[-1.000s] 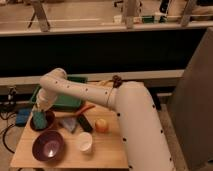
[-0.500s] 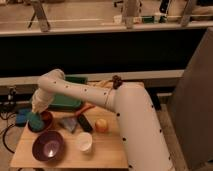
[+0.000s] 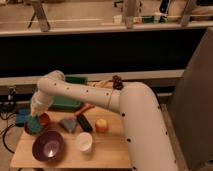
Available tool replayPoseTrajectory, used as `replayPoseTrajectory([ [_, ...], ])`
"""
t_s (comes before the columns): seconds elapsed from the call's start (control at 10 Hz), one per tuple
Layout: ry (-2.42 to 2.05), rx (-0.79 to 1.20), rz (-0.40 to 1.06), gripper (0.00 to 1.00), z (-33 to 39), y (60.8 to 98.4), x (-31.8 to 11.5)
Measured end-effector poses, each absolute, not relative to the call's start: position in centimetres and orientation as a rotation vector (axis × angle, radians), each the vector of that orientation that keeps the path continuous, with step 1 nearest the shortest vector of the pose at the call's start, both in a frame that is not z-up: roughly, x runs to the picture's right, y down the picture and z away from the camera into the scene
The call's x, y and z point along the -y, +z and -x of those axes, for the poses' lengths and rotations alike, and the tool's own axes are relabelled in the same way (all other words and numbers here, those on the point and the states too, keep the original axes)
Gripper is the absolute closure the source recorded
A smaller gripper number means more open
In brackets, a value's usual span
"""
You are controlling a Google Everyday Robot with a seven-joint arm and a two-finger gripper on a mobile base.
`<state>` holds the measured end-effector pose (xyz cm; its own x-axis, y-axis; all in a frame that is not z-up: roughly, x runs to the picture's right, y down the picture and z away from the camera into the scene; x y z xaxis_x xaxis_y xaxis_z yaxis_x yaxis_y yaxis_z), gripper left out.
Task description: Wipe red bowl with sponge
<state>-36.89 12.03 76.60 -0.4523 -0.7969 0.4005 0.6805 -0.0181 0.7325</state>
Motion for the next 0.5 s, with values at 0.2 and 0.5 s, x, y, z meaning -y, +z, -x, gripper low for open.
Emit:
replayPoseTrajectory([
  [0.2,-1.700,1.104,-0.155,1.00,35.3,76.6,-11.5],
  [0.5,-1.705,1.076,-0.169,1.00,34.8,77.6,-9.9],
])
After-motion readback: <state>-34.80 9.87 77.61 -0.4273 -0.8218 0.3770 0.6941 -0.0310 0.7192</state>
